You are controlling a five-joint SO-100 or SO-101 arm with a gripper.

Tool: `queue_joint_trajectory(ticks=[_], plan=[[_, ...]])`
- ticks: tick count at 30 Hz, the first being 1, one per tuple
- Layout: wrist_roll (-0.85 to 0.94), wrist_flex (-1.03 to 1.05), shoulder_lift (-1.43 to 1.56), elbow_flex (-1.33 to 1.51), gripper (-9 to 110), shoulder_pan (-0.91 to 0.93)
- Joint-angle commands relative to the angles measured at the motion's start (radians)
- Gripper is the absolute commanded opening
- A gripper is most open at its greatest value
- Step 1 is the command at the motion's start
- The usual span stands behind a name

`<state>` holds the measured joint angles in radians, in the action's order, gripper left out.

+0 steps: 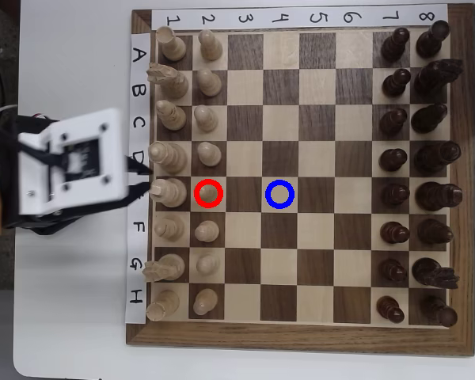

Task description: Move the piece to destination

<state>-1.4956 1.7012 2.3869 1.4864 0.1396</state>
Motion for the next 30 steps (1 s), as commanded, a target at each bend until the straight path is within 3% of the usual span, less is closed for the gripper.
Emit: queue_joint_trajectory(ticks=[1,14,24,30], plan=[[0.002,0.002,-0.018,-0.018,10,-0.025],[0.031,-0.002,-0.087,0.15,18,0.023],[0.072,-0.002,-0.17,0.149,8,0.018],[-0.035,-0.023,-0.199,0.169,16,-0.012]])
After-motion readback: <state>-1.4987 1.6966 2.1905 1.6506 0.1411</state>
